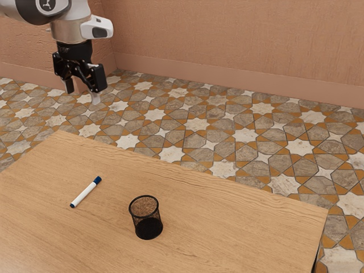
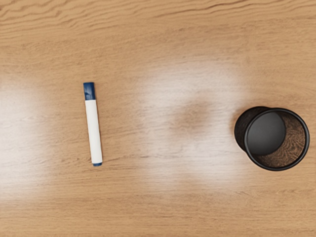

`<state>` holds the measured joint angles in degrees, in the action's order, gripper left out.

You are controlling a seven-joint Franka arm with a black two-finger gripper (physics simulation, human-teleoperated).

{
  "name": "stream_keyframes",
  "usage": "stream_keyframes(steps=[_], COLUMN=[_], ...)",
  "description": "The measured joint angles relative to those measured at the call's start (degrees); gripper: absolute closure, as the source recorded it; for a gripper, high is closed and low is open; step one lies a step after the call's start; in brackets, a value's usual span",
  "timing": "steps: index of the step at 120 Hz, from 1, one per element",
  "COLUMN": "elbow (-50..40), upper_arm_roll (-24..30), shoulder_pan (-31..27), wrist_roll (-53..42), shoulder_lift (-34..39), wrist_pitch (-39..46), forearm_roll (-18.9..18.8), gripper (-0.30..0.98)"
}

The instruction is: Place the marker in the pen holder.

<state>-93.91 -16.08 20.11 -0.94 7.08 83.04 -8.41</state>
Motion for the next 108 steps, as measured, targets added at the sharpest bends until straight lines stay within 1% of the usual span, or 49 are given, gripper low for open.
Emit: stream_keyframes(steps=[33,42,48,56,60,64,69,74,78,81,92,96,101,108], elbow=[0.27,0.14,-1.19,-8.34,-13.78,-20.54,-29.49,-36.19,-39.27,-40.53,-42.30,-42.42,-42.44,-42.33], upper_arm_roll=[-0.97,-0.80,-0.73,-1.06,-2.65,-5.54,-10.76,-16.27,-19.16,-20.49,-23.48,-23.92,-24.20,-24.36], shoulder_pan=[-0.78,1.88,4.14,5.27,5.38,5.43,5.30,5.14,5.11,5.16,5.20,5.10,4.71,4.08], wrist_roll=[-0.01,-0.19,-0.49,-0.90,-1.10,-1.34,-1.67,-2.06,-2.35,-2.56,-3.26,-3.56,-4.18,-5.09], shoulder_lift=[0.41,2.74,5.77,12.44,14.48,15.80,17.09,17.45,16.20,13.98,5.50,2.39,-1.21,-4.48], wrist_pitch=[-0.34,-1.48,-2.07,-2.29,-1.11,1.07,4.94,9.41,13.09,15.90,25.44,28.62,32.32,36.56], forearm_roll=[1.77,1.57,0.11,-2.74,-4.01,-4.98,-5.90,-6.63,-7.13,-7.31,-6.04,-4.86,-2.48,0.37], gripper=[0.00,0.00,0.00,0.00,0.00,0.00,0.00,0.00,0.00,0.00,0.00,0.00,0.00,0.00])
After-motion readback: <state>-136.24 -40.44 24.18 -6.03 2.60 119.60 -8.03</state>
